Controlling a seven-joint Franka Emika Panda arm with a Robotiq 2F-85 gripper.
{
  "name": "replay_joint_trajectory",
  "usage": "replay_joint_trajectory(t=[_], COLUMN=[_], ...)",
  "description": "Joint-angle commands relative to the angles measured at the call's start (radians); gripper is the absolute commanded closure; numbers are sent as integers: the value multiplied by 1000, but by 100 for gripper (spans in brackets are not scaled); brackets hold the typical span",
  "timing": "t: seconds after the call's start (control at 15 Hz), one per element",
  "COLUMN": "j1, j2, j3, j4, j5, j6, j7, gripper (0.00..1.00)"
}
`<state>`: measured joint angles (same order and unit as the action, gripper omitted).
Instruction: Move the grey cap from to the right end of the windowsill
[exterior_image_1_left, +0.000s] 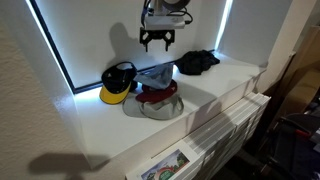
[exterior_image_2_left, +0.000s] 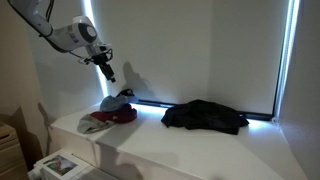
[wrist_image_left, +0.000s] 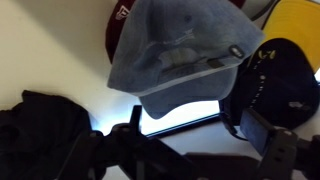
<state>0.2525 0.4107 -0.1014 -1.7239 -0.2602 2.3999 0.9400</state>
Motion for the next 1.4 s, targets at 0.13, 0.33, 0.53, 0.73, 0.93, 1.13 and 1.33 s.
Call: replay_joint_trajectory(t=[0.13,0.33,0.53,0.73,0.93,1.13,1.33], j1=[-13,-20,-56,-76,-61,-63,-68], j2=[16,22,34,68,70,80,126], j3=[-28,-29,9,17,0,-1,5], j4=[-1,0,-3,0,-3,-3,28], j5=[-90,-94,-12,55,40,42,51], j6=[-96,-98,-90,-99,-98,-98,-127], j7=[121,128,65,41,62,61,47], gripper=[0,0,0,0,0,0,0])
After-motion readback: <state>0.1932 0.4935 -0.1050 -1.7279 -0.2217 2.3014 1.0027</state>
